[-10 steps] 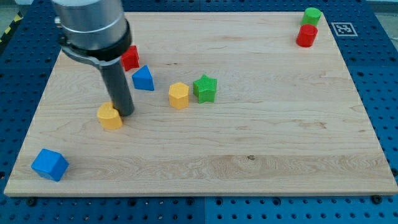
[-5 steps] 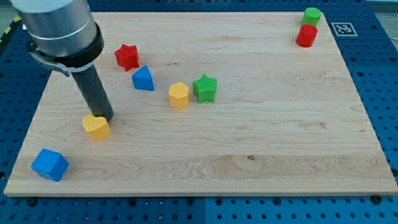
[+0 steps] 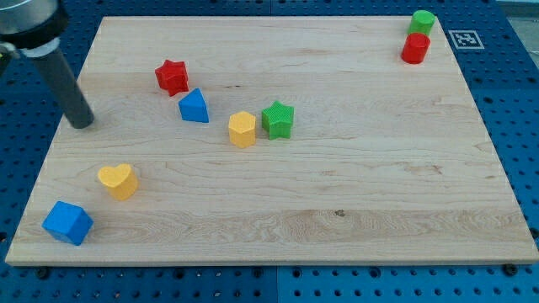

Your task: Slide yellow heart to the bottom left

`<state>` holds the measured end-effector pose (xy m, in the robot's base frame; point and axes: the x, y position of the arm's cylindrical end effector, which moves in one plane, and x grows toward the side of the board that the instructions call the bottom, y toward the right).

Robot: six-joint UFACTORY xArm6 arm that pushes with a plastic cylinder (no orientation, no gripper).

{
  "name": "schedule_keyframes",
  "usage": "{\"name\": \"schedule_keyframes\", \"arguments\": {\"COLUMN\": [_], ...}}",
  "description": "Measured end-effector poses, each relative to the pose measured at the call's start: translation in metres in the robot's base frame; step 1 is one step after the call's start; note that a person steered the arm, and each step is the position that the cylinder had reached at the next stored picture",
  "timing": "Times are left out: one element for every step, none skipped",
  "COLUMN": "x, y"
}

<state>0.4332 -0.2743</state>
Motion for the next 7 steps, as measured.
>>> {"name": "schedule_keyframes", "arguments": {"x": [0.001,0.003,0.018,0.042,0.057,0.062,0.071], "y": [0.0,0.0,0.0,0.01,0.019,0.036,0.056]}}
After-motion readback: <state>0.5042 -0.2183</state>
